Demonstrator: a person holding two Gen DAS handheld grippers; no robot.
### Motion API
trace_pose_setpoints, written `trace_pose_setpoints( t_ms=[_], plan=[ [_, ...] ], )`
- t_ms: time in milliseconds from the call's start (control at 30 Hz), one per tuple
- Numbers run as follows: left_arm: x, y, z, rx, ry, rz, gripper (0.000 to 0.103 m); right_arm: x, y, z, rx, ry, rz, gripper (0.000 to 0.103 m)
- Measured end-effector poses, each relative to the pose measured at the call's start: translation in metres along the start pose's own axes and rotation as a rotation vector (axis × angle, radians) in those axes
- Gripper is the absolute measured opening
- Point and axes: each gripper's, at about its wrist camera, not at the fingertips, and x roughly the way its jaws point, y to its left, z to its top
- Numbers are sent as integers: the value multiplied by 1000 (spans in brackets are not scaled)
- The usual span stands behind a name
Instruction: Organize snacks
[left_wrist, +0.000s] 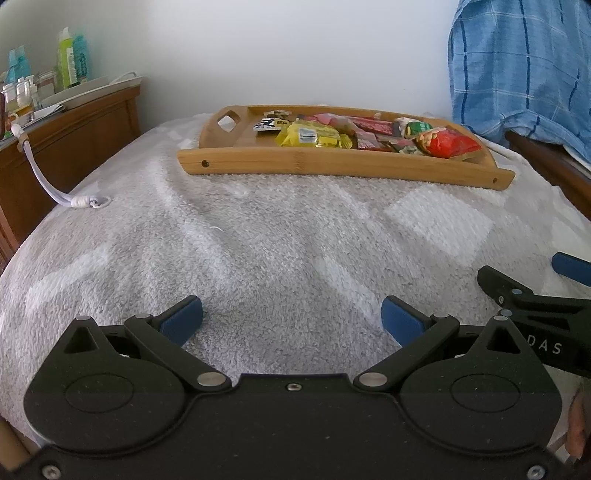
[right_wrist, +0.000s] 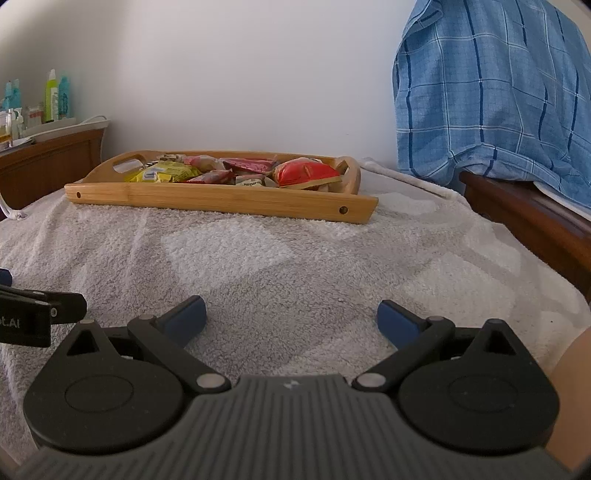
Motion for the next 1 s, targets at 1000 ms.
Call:
trace_pose_setpoints(
  t_ms=[1000],
  plan=[
    [0, -3, -2, 15, -6, 12, 103, 0, 0, -1, 0, -1, -1, 103]
  ],
)
